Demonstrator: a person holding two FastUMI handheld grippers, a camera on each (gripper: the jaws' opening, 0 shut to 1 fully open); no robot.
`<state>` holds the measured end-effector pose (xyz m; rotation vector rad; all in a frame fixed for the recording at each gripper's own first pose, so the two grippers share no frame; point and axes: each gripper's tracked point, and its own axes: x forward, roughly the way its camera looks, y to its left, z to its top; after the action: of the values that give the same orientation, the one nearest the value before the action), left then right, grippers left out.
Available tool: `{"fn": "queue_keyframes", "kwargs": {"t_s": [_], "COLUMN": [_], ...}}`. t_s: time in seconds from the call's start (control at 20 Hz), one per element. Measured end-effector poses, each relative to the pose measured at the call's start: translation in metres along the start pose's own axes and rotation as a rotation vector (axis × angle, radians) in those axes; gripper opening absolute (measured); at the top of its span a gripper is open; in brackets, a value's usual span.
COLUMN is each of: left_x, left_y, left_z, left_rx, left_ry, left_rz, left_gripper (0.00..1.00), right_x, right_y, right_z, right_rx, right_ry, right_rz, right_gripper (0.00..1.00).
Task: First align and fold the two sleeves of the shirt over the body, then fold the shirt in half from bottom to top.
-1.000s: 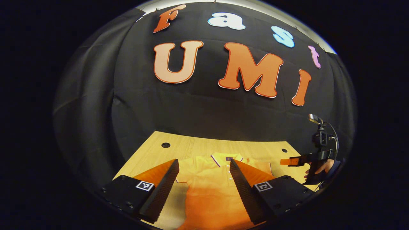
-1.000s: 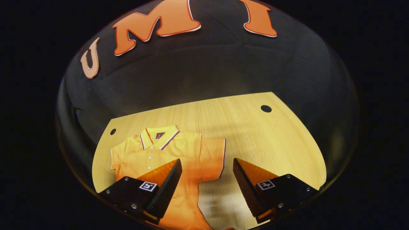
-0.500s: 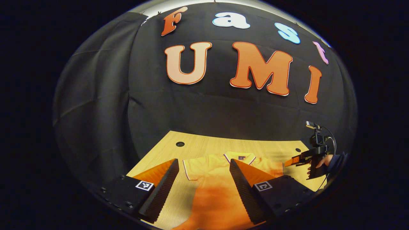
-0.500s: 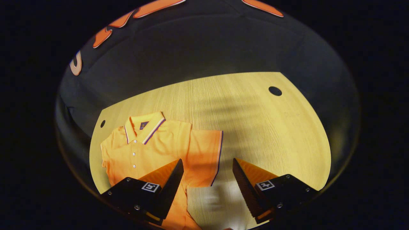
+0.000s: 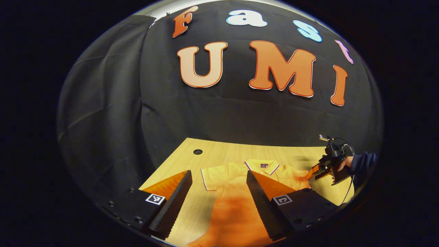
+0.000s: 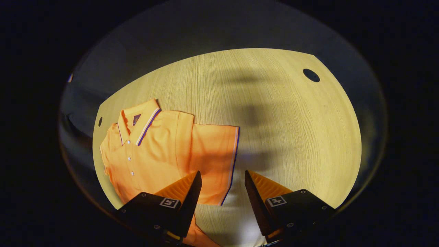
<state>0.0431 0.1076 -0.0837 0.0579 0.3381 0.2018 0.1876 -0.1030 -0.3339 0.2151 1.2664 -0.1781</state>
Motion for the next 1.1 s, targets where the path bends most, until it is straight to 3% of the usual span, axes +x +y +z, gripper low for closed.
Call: {"fn": "queue_keyframes", "kwargs": {"t_s": [0.1, 0.15, 0.2, 0.25, 0.3, 0.35, 0.45, 0.55, 0.65, 0.7, 0.75, 0.8, 1.1], "left_x": [0.002, 0.003, 0.003, 0.004, 0.004, 0.005, 0.007, 0.012, 0.013, 0.013, 0.012, 0.011, 0.007], "left_y": [0.001, 0.001, 0.001, 0.001, 0.001, -0.001, 0.001, -0.001, -0.002, -0.002, -0.003, -0.003, 0.009], "left_z": [-0.005, -0.005, -0.004, -0.006, -0.006, -0.007, -0.012, -0.019, -0.015, -0.012, -0.012, -0.013, -0.020], "left_rx": [-0.005, -0.005, -0.004, -0.004, -0.003, -0.003, -0.023, -0.045, -0.043, -0.038, -0.032, -0.032, -0.069], "left_ry": [0.012, 0.014, 0.016, 0.018, 0.020, 0.024, 0.041, 0.064, 0.054, 0.042, 0.039, 0.042, 0.050], "left_rz": [-0.001, 0.000, 0.000, -0.001, 0.000, 0.000, -0.004, -0.010, -0.012, -0.015, -0.019, -0.025, -0.019], "left_gripper": [0.98, 0.98, 0.98, 0.98, 0.98, 0.98, 0.98, 0.98, 0.99, 0.99, 0.98, 0.98, 0.99], "right_x": [0.009, 0.009, 0.013, 0.019, 0.018, 0.023, 0.023, 0.022, 0.020, 0.020, 0.019, 0.017, -0.016], "right_y": [-0.003, 0.000, 0.002, 0.002, 0.000, 0.000, 0.002, 0.001, 0.005, 0.009, 0.020, 0.026, 0.050], "right_z": [-0.003, -0.004, -0.007, -0.009, -0.011, -0.007, -0.007, -0.007, -0.007, -0.007, -0.006, -0.006, 0.022], "right_rx": [-0.021, -0.006, -0.001, -0.010, -0.019, -0.019, -0.021, -0.038, -0.057, -0.075, -0.032, -0.011, -0.037], "right_ry": [0.036, 0.061, 0.081, 0.085, 0.095, 0.080, 0.080, 0.069, 0.053, 0.050, 0.040, 0.049, -0.061], "right_rz": [-0.016, -0.010, -0.005, -0.012, -0.031, -0.046, -0.065, -0.097, -0.087, -0.052, 0.002, 0.044, 0.094], "right_gripper": [0.77, 0.65, 0.47, 0.42, 0.46, 0.36, 0.42, 0.41, 0.28, 0.15, 0.15, 0.06, 0.06]}}
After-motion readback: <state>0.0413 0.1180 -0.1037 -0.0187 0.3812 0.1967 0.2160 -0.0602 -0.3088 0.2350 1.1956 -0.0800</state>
